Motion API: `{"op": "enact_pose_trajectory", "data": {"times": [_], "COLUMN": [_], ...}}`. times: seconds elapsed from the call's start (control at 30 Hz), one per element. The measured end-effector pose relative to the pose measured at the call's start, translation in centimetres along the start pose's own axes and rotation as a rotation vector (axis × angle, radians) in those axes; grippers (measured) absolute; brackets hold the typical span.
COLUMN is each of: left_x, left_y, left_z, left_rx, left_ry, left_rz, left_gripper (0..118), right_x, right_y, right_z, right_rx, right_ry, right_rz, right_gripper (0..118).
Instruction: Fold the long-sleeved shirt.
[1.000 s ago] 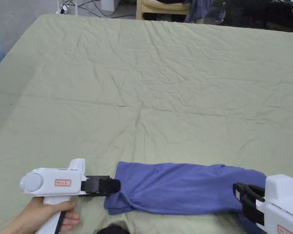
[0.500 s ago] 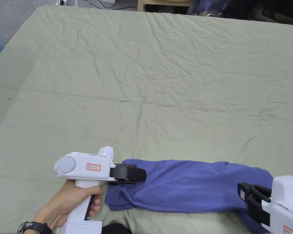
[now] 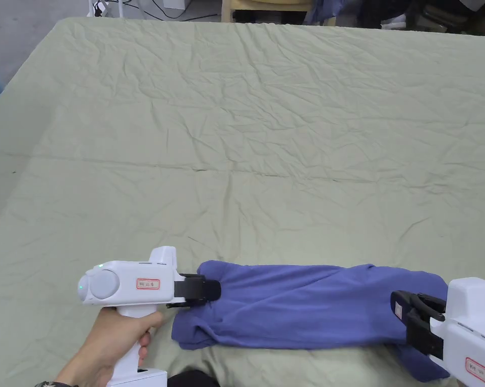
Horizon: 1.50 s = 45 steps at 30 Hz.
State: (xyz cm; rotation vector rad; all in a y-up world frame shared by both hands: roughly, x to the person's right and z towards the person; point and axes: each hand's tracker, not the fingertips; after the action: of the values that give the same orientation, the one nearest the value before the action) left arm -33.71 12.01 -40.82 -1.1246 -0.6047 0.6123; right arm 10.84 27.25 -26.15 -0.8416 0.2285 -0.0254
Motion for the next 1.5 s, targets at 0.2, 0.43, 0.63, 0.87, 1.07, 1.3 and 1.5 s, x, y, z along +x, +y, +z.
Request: {"op": "enact_pose_trajectory", "data": {"times": [0.2,0.43,0.63,0.87,1.07,1.3,1.5], "left_x": [-1.3,-1.3,3.8,12.7,19.4,23.2,26.7], "left_y": [1.5,1.5,1.6,1.2,0.2,0.9,0.8], "left_z": [5.4,8.0,8.8,7.4,2.2,-5.9,-11.8], "left_rx": [0.032,0.025,0.047,0.013,-0.059,-0.099,-0.175], "left_ry": [0.146,0.229,0.254,0.176,0.078,0.053,0.023], "left_rz": [-0.058,-0.039,0.014,-0.082,-0.119,-0.139,-0.176], "left_gripper": [6,6,6,6,6,6,6], "right_x": [0.5,1.3,2.5,5.0,7.1,9.3,11.1], "right_y": [0.4,0.5,0.0,-1.2,-2.4,-3.5,-4.1], "right_z": [0.1,-0.1,0.2,1.3,2.3,3.4,4.1], "right_rx": [0.018,0.033,0.047,0.088,0.122,0.157,0.171], "right_ry": [0.002,0.016,0.021,0.027,0.040,0.044,0.028], "right_rz": [-0.021,-0.051,-0.082,-0.153,-0.213,-0.264,-0.304], "right_gripper": [0,0,0,0,0,0,0]}}
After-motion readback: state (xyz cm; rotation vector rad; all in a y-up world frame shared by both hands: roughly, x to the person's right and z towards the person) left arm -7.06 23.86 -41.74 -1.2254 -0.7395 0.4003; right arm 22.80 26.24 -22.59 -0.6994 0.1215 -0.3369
